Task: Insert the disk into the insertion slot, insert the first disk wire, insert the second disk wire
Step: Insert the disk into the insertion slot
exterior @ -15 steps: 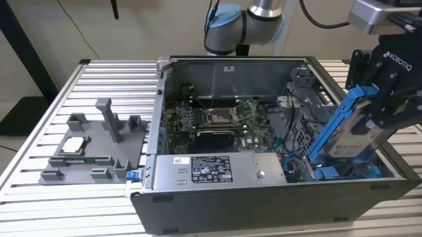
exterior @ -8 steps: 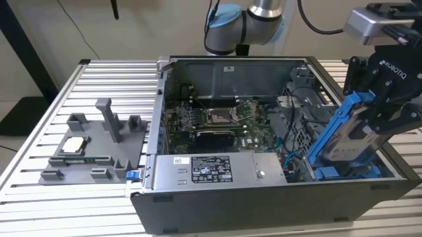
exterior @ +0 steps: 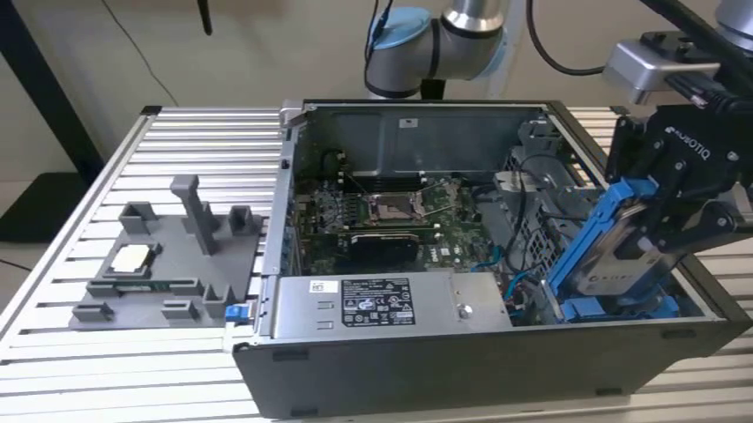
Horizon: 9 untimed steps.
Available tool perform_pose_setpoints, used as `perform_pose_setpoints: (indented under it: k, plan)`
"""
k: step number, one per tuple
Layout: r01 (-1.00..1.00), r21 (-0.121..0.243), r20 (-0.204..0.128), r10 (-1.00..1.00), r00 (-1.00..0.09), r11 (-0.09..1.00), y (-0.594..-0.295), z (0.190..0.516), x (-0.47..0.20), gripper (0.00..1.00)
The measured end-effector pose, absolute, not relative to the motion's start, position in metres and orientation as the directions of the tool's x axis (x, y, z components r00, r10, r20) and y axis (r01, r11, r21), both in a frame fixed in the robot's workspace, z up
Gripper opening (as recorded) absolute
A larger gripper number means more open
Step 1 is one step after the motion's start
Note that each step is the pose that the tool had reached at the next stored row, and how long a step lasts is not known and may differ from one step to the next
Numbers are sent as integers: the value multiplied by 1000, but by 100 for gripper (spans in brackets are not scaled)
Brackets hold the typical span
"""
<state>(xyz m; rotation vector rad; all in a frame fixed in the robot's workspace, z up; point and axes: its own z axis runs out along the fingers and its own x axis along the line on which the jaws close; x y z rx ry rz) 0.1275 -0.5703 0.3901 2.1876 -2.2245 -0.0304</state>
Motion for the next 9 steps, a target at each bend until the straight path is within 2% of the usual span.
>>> perform_pose_setpoints:
  k: [9]
  plan:
    - [-999,29,2,-1000,-17,17,-570,382,128,33]
